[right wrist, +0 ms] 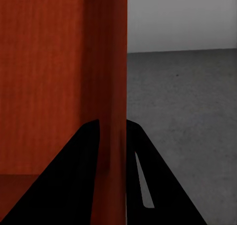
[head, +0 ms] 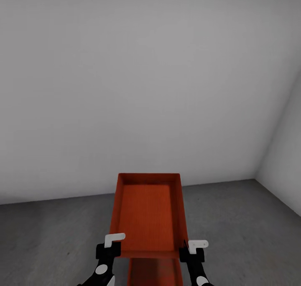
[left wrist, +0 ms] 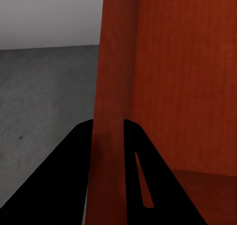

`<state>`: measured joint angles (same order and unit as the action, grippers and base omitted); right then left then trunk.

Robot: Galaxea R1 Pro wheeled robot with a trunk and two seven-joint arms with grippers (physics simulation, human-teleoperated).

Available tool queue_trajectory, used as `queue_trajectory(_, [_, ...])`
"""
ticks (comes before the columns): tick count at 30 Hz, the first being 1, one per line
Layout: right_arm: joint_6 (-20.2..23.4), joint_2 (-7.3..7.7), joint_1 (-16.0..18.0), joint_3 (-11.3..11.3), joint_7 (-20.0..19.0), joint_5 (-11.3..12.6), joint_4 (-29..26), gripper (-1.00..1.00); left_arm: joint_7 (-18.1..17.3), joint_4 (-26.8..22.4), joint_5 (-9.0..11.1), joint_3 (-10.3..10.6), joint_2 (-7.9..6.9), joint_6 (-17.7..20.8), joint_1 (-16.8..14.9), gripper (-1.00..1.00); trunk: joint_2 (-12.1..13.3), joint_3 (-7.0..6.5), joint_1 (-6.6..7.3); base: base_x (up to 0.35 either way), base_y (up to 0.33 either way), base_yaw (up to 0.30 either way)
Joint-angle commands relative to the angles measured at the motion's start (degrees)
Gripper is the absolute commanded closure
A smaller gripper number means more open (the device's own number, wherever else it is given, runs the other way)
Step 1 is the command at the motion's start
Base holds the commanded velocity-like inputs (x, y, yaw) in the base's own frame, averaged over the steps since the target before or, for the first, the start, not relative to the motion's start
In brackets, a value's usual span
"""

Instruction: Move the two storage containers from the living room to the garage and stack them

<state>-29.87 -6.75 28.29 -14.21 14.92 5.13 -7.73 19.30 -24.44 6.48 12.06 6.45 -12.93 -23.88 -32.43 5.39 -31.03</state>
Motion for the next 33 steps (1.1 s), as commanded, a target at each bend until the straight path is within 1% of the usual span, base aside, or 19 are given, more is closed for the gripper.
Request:
queue_trajectory(1, [-2.35, -0.01, 0.1, 2.26, -0.06, 0.77, -1.41, 1.0, 0.56, 0.17, 1.34, 0.06, -0.03, -0.25, -0.03, 1.0, -0.1, 0.19, -0.02, 0.0, 0.0, 0.0])
queue_trajectory(14, [-2.24, -0.02, 0.1, 2.3, -0.06, 0.84, -1.41, 1.0, 0.51, 0.16, 1.34, 0.06, -0.03, -0.25, -0.03, 1.0, -0.1, 1.36, -0.02, 0.0, 0.0, -0.016])
queue_trajectory(33, [-2.29, -0.02, 0.1, 2.26, -0.06, 0.76, -1.41, 1.0, 0.48, 0.18, 1.34, 0.05, -0.03, -0.25, -0.03, 1.0, -0.1, 3.12, -0.02, 0.0, 0.0, -0.109])
